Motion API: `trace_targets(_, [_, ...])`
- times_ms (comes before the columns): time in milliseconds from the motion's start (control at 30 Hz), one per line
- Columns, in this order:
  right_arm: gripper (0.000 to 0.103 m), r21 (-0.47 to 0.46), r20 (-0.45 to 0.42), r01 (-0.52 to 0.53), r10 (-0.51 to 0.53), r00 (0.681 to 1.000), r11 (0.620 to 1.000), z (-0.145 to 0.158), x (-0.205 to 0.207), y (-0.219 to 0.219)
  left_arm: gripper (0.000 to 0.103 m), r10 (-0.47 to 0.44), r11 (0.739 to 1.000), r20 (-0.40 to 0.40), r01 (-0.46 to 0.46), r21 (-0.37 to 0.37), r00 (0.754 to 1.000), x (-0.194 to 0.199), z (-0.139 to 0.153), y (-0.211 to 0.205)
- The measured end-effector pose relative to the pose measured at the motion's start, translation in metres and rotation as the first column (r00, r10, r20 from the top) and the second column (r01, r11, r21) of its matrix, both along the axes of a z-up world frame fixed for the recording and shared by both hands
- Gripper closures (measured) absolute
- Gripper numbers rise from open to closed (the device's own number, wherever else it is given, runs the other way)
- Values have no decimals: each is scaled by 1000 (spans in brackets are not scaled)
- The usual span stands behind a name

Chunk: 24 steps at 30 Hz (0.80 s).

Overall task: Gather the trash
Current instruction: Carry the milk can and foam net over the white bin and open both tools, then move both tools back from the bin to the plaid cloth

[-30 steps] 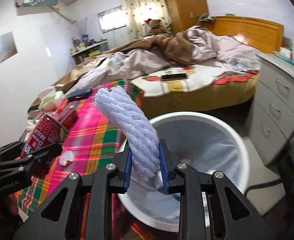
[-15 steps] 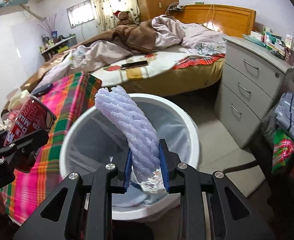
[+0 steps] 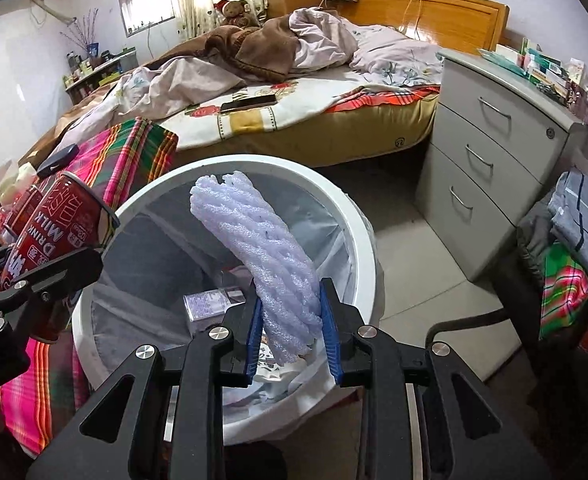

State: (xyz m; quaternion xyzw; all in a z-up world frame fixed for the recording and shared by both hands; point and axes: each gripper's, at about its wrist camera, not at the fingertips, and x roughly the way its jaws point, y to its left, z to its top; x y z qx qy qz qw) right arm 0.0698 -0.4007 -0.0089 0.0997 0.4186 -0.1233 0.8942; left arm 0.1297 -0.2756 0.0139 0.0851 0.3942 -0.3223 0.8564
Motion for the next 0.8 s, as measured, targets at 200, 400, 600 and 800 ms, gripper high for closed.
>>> trace_targets(200, [52, 6, -3, -1, 1, 1000, 1000, -1, 1, -2, 37, 15, 1000, 4, -15, -5, 1000, 3, 0, 3])
trace_targets(400, [48, 17, 22, -3, 3, 1000, 1000, 2, -2, 0, 37, 35, 999, 5, -35, -15, 999, 4, 3, 13])
trace_targets(600, [47, 14, 50, -7, 7, 999, 1000, 10, -3, 7, 37, 54, 998, 20, -53, -32, 998, 0, 10, 27])
trace_targets(800, [47, 7, 69, -25, 24, 997, 1000, 18, -2, 18, 37, 78, 996, 28, -77, -46, 997, -3, 15, 44])
